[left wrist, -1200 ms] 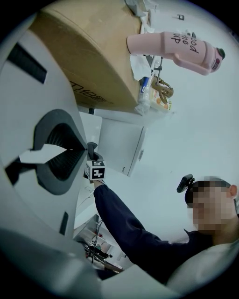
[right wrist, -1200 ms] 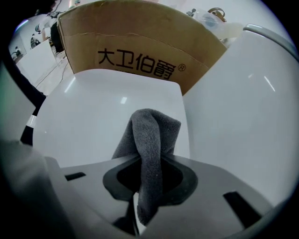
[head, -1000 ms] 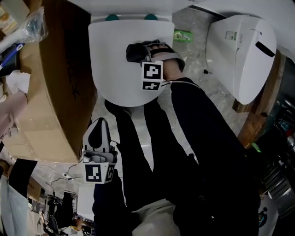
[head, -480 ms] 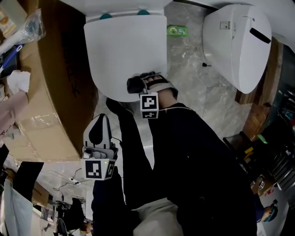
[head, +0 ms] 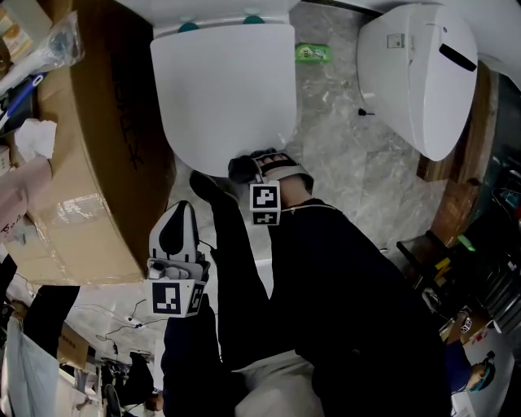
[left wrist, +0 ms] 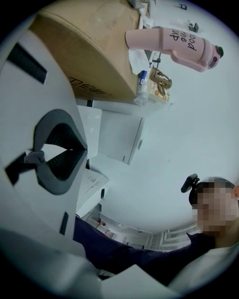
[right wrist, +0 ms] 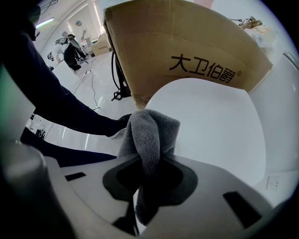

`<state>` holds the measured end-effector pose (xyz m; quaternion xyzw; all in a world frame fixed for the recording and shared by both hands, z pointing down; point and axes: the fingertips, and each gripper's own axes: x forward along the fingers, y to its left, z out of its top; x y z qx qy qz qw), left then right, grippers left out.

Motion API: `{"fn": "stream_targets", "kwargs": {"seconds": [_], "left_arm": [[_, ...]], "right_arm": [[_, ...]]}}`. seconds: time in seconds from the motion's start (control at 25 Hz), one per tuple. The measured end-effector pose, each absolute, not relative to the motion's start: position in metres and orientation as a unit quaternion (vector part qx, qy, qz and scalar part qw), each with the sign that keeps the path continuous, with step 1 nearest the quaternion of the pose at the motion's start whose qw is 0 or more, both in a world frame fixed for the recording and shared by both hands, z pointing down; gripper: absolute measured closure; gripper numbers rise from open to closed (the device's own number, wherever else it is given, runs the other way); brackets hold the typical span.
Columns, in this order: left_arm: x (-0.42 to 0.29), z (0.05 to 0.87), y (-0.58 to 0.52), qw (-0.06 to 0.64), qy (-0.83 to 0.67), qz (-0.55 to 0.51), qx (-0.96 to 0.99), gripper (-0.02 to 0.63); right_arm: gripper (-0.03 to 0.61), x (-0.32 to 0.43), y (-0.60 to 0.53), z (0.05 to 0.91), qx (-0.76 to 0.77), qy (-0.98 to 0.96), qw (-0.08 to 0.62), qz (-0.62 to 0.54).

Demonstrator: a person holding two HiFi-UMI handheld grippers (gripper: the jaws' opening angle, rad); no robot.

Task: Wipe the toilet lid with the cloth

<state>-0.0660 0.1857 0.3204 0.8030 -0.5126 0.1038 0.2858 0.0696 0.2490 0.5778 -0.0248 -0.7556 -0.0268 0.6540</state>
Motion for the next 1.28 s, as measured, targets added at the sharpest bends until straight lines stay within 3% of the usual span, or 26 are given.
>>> {"fn": "stream_targets", "kwargs": {"seconds": [0.28, 0.8, 1.28], "left_arm": [[-0.083, 0.323, 0.186, 0.289, -0.530, 0.103, 0.791, 0.600], [-0.086, 0.325, 0.180, 0.294, -0.527, 0.116, 0.789, 0.601], [-0.073, 0.322, 0.179, 0.321, -0.535, 0.115, 0.773, 0.600]], "right_arm": [[0.506, 0.068, 0.238, 0.570, -0.043, -0.745, 0.665, 0.023], [0.506, 0.023, -0.006, 0.500, 0.114, -0.784, 0.603, -0.092], [0.506, -0.002, -0.134, 0.506, 0.140, -0.745, 0.624, -0.190]]}}
